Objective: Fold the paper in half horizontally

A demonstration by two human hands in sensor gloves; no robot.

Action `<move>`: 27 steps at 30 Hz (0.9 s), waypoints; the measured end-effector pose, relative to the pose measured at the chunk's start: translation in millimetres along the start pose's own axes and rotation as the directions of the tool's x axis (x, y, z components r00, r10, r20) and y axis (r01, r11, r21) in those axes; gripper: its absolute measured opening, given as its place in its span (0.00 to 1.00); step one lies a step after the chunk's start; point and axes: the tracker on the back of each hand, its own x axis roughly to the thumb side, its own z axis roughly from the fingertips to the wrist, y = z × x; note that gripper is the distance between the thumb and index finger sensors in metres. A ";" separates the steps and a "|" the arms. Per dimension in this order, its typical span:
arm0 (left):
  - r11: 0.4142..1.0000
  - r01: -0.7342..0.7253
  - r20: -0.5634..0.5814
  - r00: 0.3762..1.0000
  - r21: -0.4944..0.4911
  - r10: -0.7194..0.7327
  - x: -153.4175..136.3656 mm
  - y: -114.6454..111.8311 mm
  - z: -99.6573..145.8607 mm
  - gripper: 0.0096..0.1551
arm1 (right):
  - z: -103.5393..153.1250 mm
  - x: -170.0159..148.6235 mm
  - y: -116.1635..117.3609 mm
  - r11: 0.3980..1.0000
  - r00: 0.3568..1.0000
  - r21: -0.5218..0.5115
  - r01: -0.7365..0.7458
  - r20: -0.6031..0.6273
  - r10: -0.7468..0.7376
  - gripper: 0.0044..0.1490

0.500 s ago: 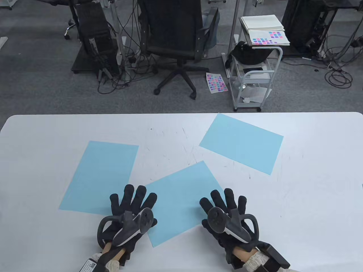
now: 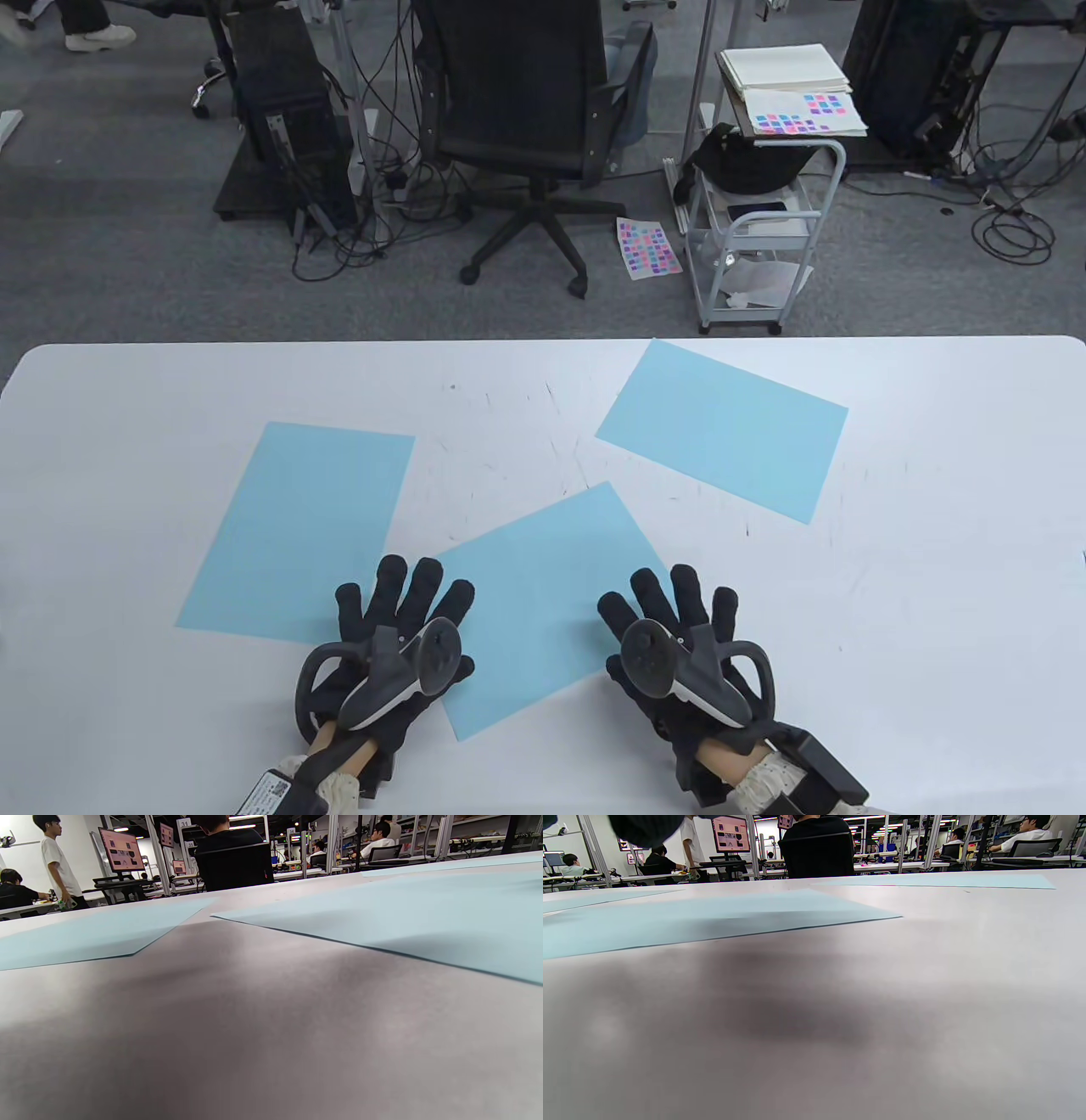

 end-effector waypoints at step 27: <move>0.972 0.066 0.240 0.971 -0.227 -0.010 83.4 31.5 -109.0 0.38 | -3.9 -16.3 -11.5 0.997 0.997 -0.008 0.076 -0.034 -0.076 0.44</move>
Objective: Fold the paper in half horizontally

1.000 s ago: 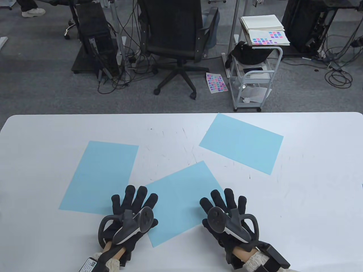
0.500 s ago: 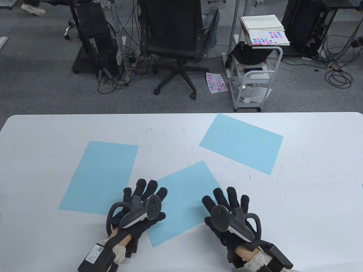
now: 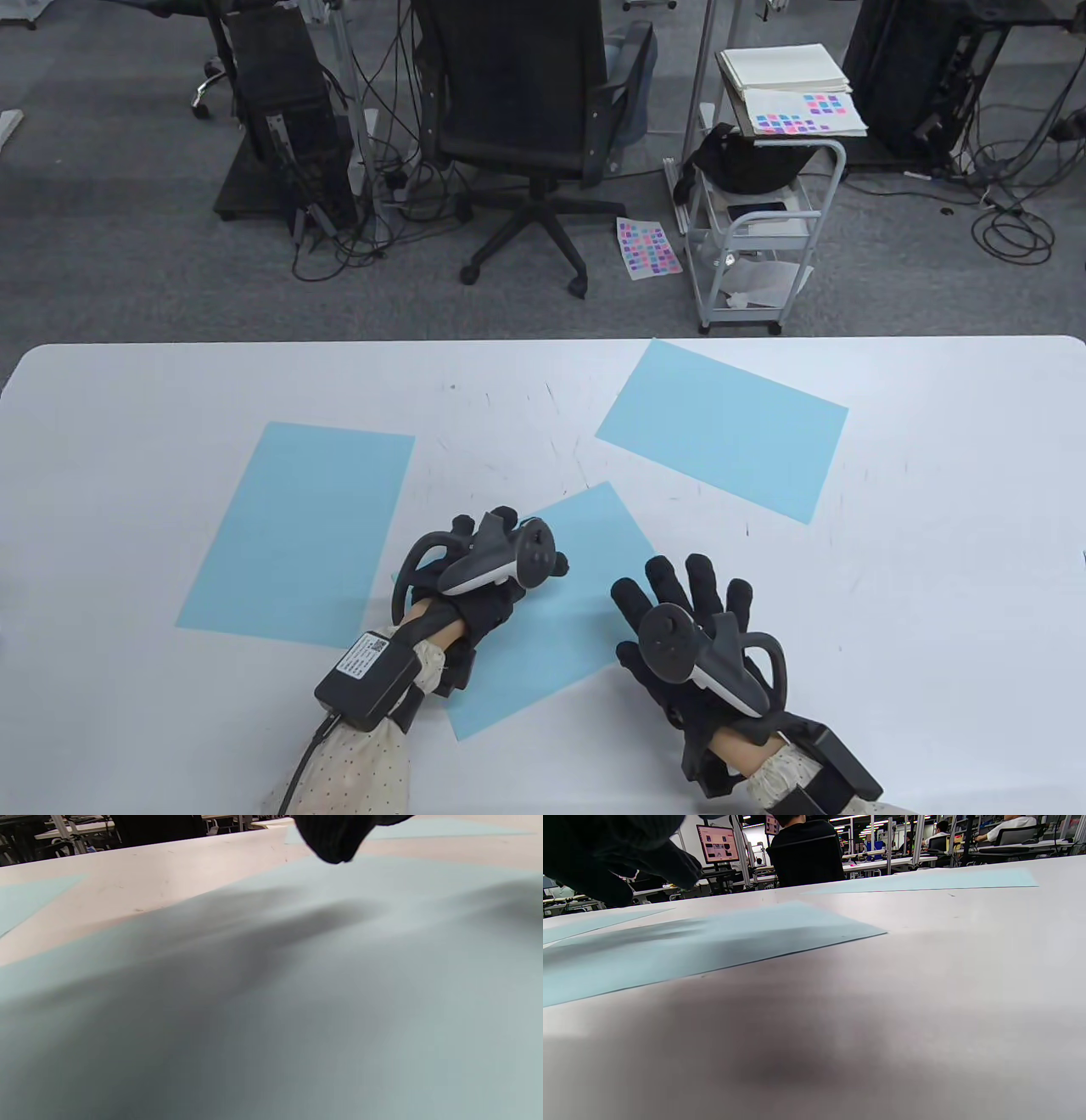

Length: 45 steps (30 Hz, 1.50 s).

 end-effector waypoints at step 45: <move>0.996 -0.060 -0.326 0.945 -0.072 0.033 -19.2 -29.9 -17.8 0.38 | -3.8 -11.4 -5.3 1.000 0.998 0.014 0.010 -0.064 -0.009 0.44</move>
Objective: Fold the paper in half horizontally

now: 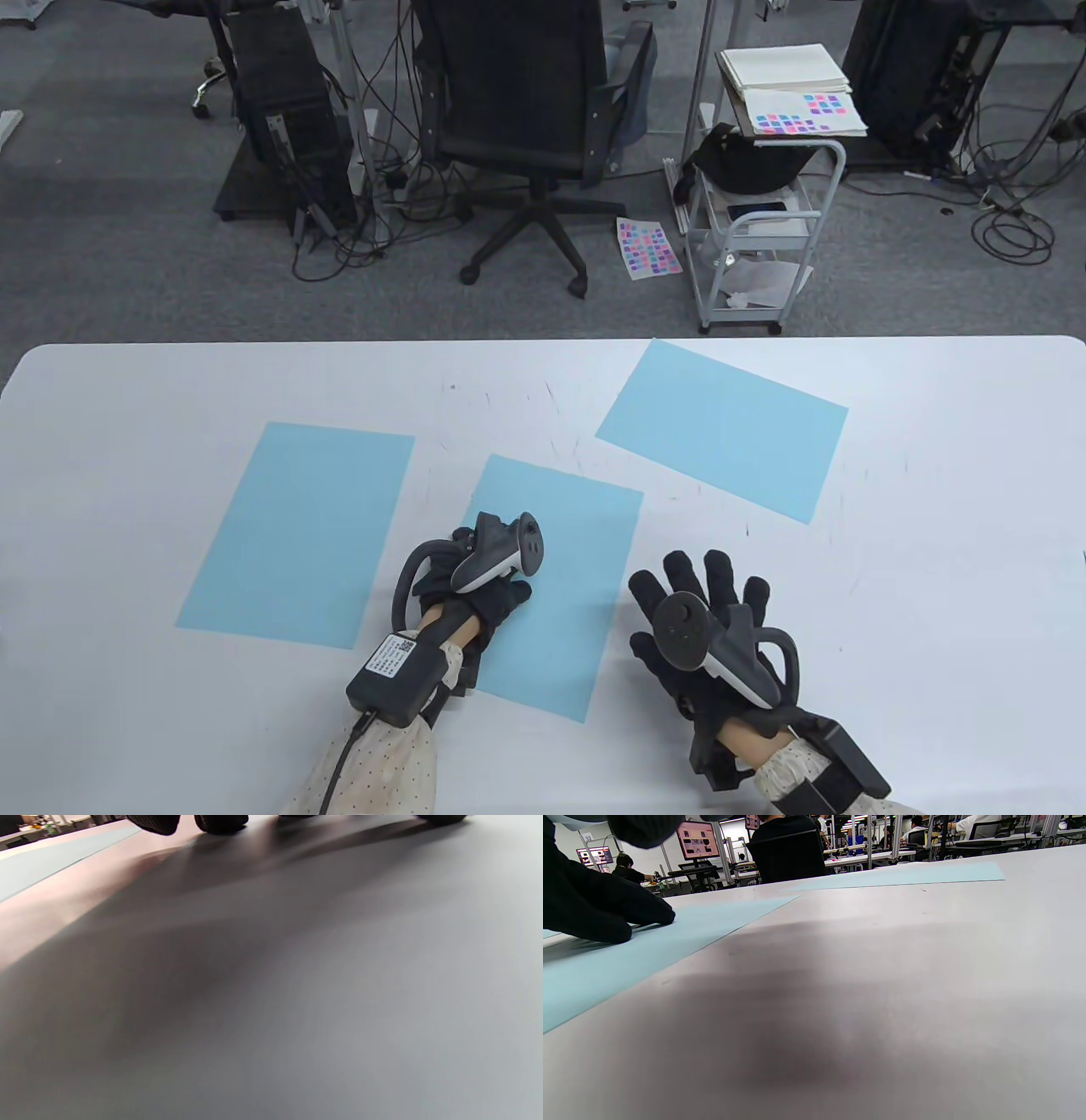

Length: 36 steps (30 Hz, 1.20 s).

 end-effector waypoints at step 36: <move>0.983 -0.121 -0.096 0.986 0.140 0.135 -27.4 27.2 37.8 0.46 | 4.5 8.7 15.9 0.993 0.958 0.078 0.093 0.266 -0.110 0.39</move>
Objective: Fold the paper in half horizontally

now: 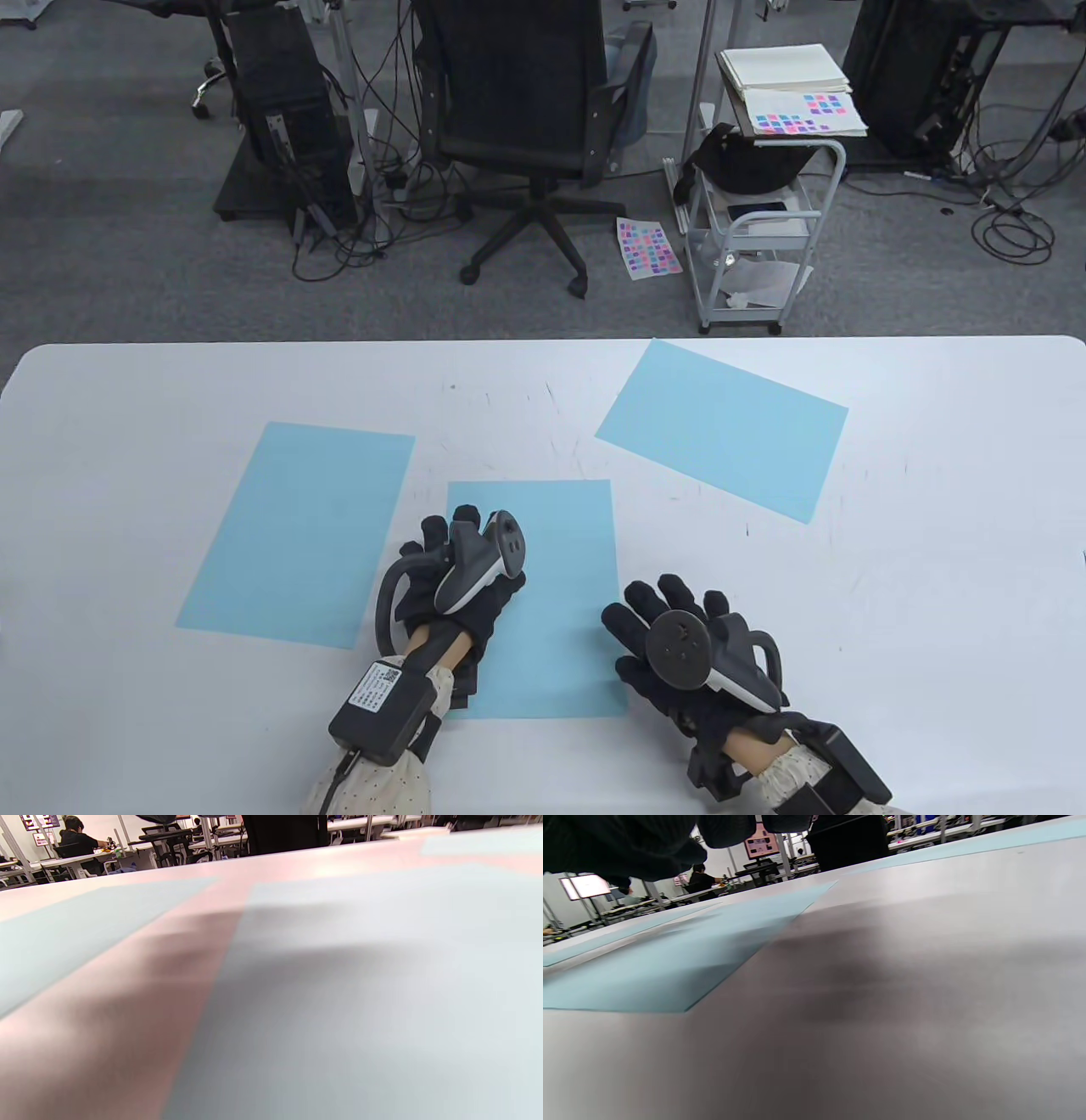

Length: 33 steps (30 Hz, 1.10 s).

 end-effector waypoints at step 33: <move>0.990 -0.064 -0.037 0.998 -0.127 0.060 -49.7 10.7 -94.7 0.50 | -9.1 -8.3 32.3 0.934 0.996 0.346 -0.088 0.054 0.074 0.37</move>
